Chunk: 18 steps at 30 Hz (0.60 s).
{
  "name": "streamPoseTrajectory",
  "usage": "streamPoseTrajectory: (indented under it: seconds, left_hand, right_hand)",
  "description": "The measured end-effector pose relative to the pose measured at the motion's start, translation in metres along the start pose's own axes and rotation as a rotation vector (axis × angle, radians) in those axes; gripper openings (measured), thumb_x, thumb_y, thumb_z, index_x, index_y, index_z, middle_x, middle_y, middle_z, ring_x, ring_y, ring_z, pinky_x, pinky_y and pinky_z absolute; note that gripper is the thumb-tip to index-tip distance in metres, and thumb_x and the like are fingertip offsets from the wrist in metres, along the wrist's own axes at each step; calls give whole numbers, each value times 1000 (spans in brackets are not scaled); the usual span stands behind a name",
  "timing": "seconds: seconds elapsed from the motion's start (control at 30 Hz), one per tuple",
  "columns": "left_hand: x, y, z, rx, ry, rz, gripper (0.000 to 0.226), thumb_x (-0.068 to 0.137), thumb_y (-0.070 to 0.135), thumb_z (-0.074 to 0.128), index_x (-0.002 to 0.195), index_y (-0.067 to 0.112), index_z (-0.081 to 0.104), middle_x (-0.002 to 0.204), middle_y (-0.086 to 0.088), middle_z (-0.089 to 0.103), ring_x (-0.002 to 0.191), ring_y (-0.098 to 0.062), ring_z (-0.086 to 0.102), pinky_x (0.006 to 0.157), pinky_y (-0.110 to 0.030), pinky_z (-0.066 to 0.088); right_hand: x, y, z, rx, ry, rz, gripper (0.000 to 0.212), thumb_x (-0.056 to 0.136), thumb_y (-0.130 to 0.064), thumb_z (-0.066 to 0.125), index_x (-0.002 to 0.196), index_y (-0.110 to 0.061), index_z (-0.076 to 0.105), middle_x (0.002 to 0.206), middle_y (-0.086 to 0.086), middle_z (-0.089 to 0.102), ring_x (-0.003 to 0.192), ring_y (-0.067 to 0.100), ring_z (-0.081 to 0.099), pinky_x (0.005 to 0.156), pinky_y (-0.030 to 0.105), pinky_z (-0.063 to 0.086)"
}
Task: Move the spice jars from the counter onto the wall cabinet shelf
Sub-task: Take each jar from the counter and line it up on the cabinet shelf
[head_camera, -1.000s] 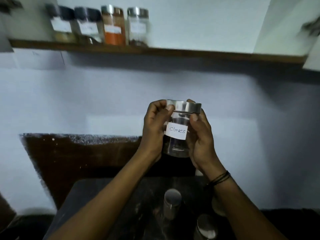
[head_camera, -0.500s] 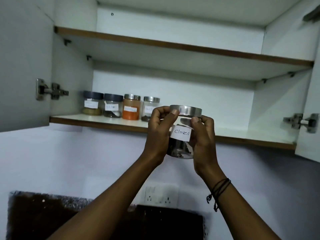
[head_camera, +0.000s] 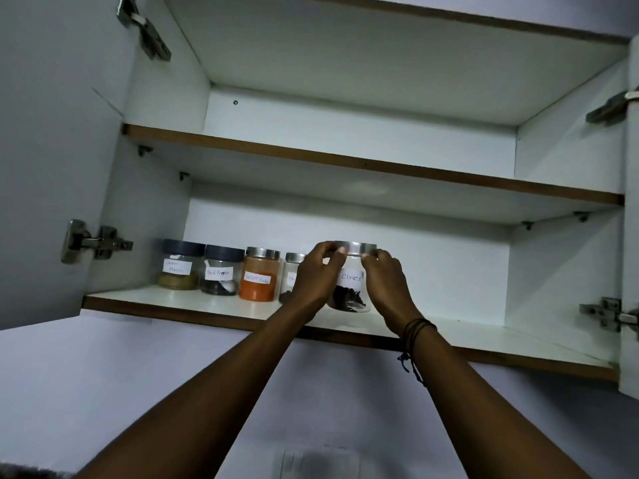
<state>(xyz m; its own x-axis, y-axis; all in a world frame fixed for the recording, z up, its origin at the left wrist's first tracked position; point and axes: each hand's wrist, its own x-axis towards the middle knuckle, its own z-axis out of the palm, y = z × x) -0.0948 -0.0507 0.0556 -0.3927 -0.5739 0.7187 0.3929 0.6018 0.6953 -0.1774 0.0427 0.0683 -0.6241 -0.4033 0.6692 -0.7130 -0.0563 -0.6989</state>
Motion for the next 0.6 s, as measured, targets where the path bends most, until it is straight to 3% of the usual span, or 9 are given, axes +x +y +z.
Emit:
streamPoseTrajectory:
  seconds: [0.07, 0.13, 0.3, 0.6]
  left_hand:
    - [11, -8, -1, 43, -7, -16, 31, 101, 34, 52, 126, 18, 63, 125, -1, 66, 116, -18, 61, 96, -31, 51]
    - [19, -17, -2, 75, -19, -35, 32, 101, 33, 52, 126, 15, 62, 127, -4, 65, 116, -20, 61, 98, -37, 52]
    - [34, -32, -2, 214, -36, -57, 34, 104, 26, 46, 125, 7, 64, 125, -10, 67, 113, -25, 61, 101, -43, 48]
    - [47, -49, 3, 356, -79, -101, 22, 94, -4, 47, 109, -6, 63, 112, -24, 64, 105, -38, 63, 83, -43, 56]
  right_hand:
    - [11, 8, 8, 42, 2, 39, 23, 96, -33, 43, 112, -17, 49, 113, 6, 58, 94, 20, 57, 74, 34, 45]
    - [21, 16, 16, 43, -9, 77, 25, 97, -33, 46, 114, -15, 43, 107, 4, 55, 83, 14, 54, 63, 28, 39]
    - [45, 28, 34, -94, -58, 71, 35, 98, -30, 48, 121, -4, 43, 114, 13, 58, 89, 24, 51, 72, 29, 37]
    - [57, 50, 50, -193, -94, 62, 33, 97, -20, 50, 124, -3, 44, 121, 19, 58, 94, 27, 53, 76, 31, 41]
